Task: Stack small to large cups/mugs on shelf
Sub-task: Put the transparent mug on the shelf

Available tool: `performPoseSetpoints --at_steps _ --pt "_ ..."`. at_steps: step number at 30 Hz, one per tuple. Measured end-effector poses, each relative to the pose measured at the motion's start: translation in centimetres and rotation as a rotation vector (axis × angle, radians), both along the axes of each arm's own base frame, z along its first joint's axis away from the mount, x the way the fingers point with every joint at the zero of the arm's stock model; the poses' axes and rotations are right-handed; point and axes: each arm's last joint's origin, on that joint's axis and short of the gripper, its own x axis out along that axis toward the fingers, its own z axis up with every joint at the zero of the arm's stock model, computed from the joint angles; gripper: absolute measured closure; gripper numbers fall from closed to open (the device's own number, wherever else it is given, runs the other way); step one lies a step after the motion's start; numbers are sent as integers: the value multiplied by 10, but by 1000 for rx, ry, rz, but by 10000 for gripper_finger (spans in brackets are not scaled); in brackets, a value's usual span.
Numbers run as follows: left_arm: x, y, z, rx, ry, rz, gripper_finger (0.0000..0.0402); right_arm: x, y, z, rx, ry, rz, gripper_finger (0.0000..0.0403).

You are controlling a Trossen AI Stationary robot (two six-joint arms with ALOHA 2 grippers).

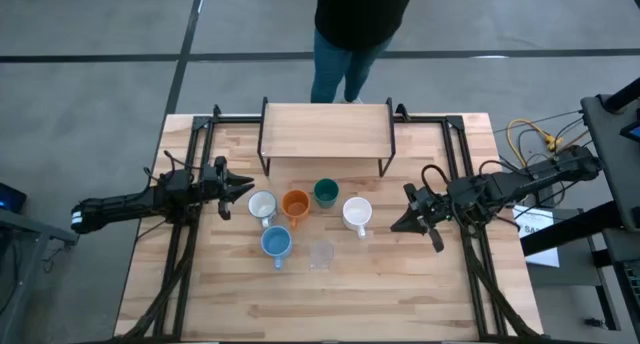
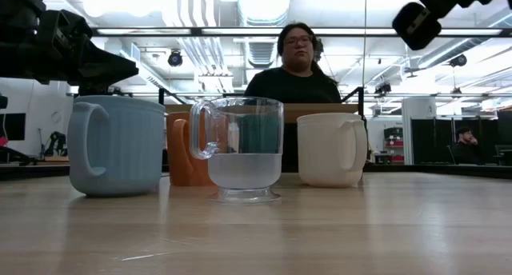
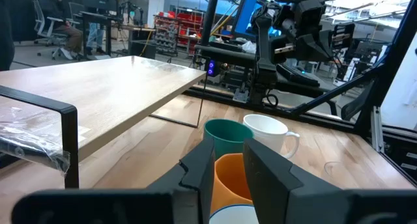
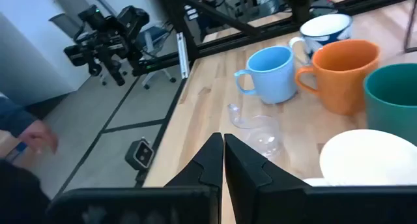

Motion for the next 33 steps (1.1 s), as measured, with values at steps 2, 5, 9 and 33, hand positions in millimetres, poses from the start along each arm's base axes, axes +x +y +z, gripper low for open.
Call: performPoseSetpoints --at_steps 2,5,9,33 --pt "0 0 0 0 -1 0 333 5 -1 1 2 14 13 394" --pt "0 0 0 0 0 0 333 14 -3 4 2 34 6 394" --pt "0 0 0 0 0 0 333 28 -4 5 -10 76 -16 394" --pt "0 0 0 0 -1 0 333 82 -16 23 -123 243 -1 393"
